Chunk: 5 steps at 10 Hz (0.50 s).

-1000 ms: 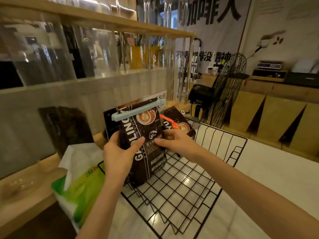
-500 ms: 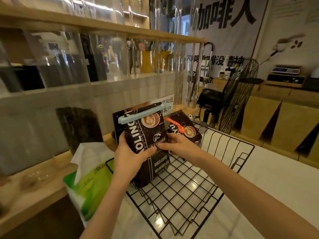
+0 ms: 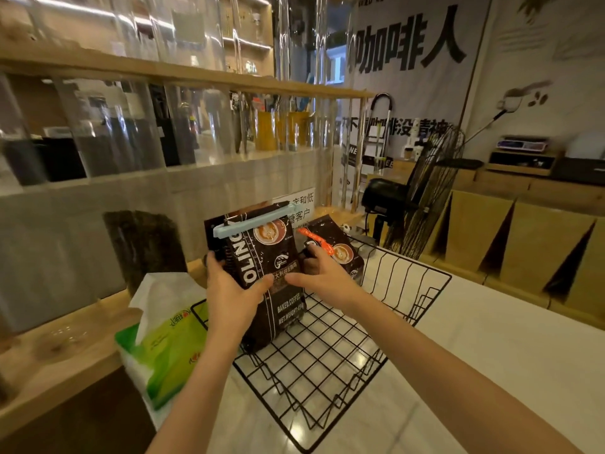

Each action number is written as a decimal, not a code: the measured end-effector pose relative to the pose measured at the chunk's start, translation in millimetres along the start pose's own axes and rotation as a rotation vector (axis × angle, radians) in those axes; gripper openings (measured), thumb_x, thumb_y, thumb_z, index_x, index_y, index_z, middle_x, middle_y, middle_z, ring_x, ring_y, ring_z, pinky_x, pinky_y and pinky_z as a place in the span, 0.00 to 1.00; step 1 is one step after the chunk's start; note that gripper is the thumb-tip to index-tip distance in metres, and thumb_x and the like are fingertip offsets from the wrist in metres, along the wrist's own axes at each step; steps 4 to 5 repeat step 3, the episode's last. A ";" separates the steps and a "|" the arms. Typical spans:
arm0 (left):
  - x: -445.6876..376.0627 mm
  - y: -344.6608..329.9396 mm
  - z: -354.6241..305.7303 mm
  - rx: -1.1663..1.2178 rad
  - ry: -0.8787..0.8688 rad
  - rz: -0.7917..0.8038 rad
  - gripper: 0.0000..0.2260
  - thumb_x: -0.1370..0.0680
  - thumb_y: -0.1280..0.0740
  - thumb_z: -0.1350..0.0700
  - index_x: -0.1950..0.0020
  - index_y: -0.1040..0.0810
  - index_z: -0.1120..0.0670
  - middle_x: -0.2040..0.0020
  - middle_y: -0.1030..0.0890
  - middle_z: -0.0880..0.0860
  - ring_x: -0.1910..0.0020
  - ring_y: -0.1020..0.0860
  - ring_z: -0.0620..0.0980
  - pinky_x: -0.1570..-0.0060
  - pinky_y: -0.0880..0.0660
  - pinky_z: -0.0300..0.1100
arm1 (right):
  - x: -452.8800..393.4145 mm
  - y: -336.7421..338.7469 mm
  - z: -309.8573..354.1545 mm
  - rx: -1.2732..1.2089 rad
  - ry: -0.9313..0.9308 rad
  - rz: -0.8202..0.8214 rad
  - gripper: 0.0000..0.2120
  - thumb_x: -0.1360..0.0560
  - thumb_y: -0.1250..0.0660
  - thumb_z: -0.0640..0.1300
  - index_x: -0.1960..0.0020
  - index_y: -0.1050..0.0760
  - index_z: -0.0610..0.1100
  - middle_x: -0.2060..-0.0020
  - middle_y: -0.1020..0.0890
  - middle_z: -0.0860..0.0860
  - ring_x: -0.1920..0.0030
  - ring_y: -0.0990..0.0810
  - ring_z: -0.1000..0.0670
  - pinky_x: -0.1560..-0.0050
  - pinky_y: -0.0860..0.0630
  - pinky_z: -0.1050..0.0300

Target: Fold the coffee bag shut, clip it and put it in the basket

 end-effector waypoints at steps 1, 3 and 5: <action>17.4 7.5 -24.2 0.065 -0.040 -0.222 0.42 0.34 0.26 0.54 0.27 0.49 0.52 0.26 0.42 0.55 0.28 0.39 0.54 0.32 0.37 0.53 | 20.2 16.1 13.1 0.084 0.054 -0.115 0.40 0.28 0.31 0.43 0.26 0.52 0.49 0.29 0.34 0.46 0.30 0.34 0.45 0.36 0.32 0.51; 69.9 -13.7 -99.3 0.104 -0.362 -0.167 0.28 0.28 0.33 0.50 0.31 0.39 0.52 0.33 0.32 0.52 0.35 0.35 0.43 0.42 0.41 0.25 | 97.3 75.3 52.3 0.027 0.378 -0.514 0.20 0.27 0.33 0.42 0.36 0.31 0.47 0.48 0.19 0.50 0.49 0.20 0.56 0.48 0.22 0.60; 69.9 -13.7 -99.3 0.104 -0.362 -0.167 0.28 0.28 0.33 0.50 0.31 0.39 0.52 0.33 0.32 0.52 0.35 0.35 0.43 0.42 0.41 0.25 | 97.3 75.3 52.3 0.027 0.378 -0.514 0.20 0.27 0.33 0.42 0.36 0.31 0.47 0.48 0.19 0.50 0.49 0.20 0.56 0.48 0.22 0.60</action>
Point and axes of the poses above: each hand's wrist, its own x-axis away from the middle knuckle, its own y-axis out of the back of the hand, z = x × y, the point moved 3 cm from there along -x, towards the middle knuckle
